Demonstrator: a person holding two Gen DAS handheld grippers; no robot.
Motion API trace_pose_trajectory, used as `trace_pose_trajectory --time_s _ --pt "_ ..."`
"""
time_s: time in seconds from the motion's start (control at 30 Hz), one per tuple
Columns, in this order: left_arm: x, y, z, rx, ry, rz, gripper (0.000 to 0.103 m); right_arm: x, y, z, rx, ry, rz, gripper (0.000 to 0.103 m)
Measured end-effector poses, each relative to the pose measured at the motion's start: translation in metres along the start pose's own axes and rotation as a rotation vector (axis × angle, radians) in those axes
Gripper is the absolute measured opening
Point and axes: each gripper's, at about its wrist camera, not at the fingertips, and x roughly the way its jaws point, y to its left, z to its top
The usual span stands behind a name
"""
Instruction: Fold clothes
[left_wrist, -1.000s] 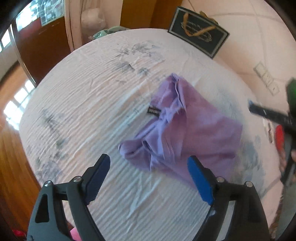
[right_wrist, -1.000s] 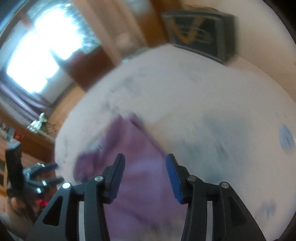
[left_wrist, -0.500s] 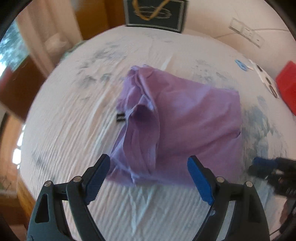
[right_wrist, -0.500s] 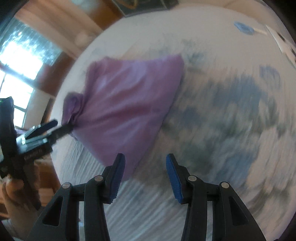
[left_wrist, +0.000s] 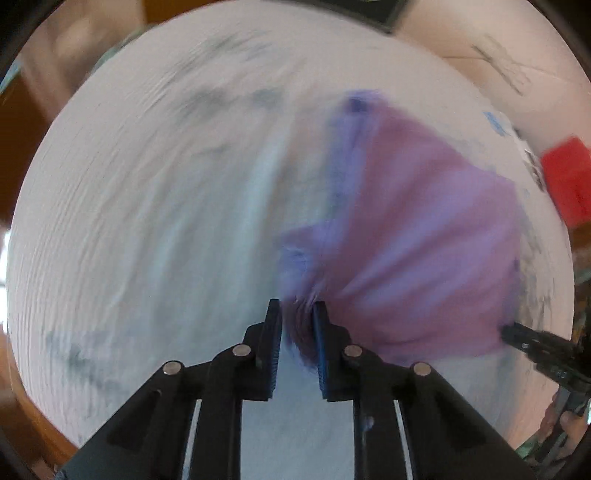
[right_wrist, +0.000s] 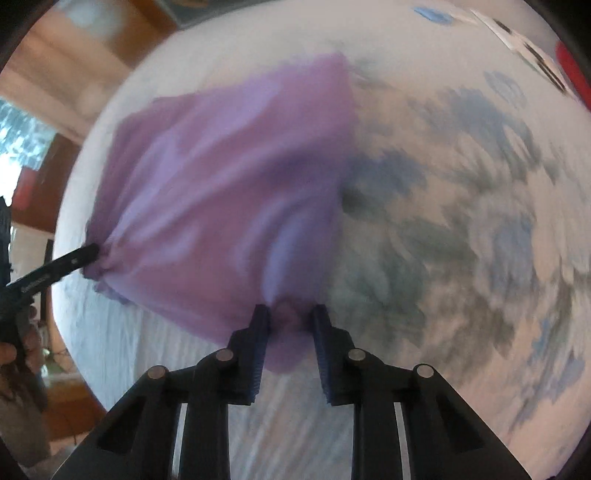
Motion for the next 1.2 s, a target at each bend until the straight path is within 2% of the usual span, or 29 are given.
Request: trace_pose_trajectory --time_s 0.07,0.13,0.2,0.23,0.27,0.33,0.4,0.5,0.6,0.63,0.67,0.73,0.77,0.8,0.83,0.97,1.03,1.07,1.1,1.17,1.2 --pt "-0.010 -0.002 0.006 0.026 -0.021 0.008 0.021 -0.008 -0.006 -0.002 0.014 -0.006 0.034 0.026" --pt "-0.022 -0.010 0.016 0.065 -0.052 -0.004 0.023 -0.018 -0.011 -0.001 0.023 -0.028 0.061 0.034" --pt "-0.028 -0.026 0.033 0.104 -0.094 -0.035 0.042 -0.034 -0.017 0.013 0.038 -0.088 0.061 0.042" --pt "-0.029 -0.035 0.042 0.120 -0.119 -0.042 0.058 -0.042 -0.020 0.021 0.047 -0.121 0.060 0.042" --pt "-0.030 -0.044 0.054 0.137 -0.146 -0.048 0.064 -0.049 -0.022 0.030 0.056 -0.151 0.060 0.043" --pt "-0.022 -0.063 0.078 0.178 -0.162 -0.060 0.064 -0.058 -0.025 0.052 0.075 -0.199 0.065 0.047" --pt "-0.004 -0.080 0.100 0.205 -0.138 -0.060 0.063 -0.059 -0.028 0.077 0.097 -0.231 0.064 0.051" --pt "0.022 -0.093 0.116 0.245 -0.100 -0.007 0.064 -0.049 -0.031 0.106 0.134 -0.236 0.038 0.055" --pt "0.035 -0.096 0.122 0.278 -0.090 -0.002 0.063 -0.034 -0.029 0.124 0.140 -0.220 0.013 0.058" --pt "0.038 -0.097 0.123 0.291 -0.091 -0.004 0.048 -0.029 -0.027 0.129 0.131 -0.213 0.004 0.061" --pt "0.041 -0.098 0.124 0.305 -0.092 -0.005 0.026 -0.023 -0.023 0.132 0.114 -0.203 0.003 0.061" --pt "0.043 -0.091 0.132 0.265 -0.095 -0.012 0.018 -0.011 -0.016 0.136 0.076 -0.180 0.012 0.058" --pt "0.043 -0.087 0.136 0.242 -0.097 -0.015 0.015 -0.007 -0.013 0.137 0.058 -0.171 0.007 0.051" --pt "0.044 -0.083 0.141 0.218 -0.098 -0.018 0.015 -0.004 -0.014 0.138 0.062 -0.168 -0.008 0.025" --pt "0.044 -0.079 0.145 0.195 -0.100 -0.022 0.015 -0.002 -0.017 0.138 0.081 -0.167 -0.027 0.015" --pt "0.046 -0.064 0.162 0.101 -0.106 -0.035 0.016 0.004 -0.041 0.137 0.169 -0.167 -0.075 0.014" --pt "0.045 -0.058 0.167 0.067 -0.107 -0.044 0.018 -0.003 -0.044 0.133 0.178 -0.181 -0.075 0.024" --pt "0.039 -0.057 0.164 0.071 -0.115 -0.040 0.022 -0.008 -0.042 0.129 0.169 -0.196 -0.074 0.028" --pt "0.030 -0.059 0.157 0.086 -0.130 -0.040 0.026 -0.017 -0.040 0.122 0.158 -0.220 -0.066 0.038" --pt "0.013 -0.060 0.136 0.115 -0.140 -0.054 0.040 -0.036 -0.034 0.104 0.133 -0.256 -0.011 0.040" --pt "0.005 -0.061 0.125 0.129 -0.143 -0.062 0.043 -0.044 -0.031 0.093 0.121 -0.264 0.013 0.040"
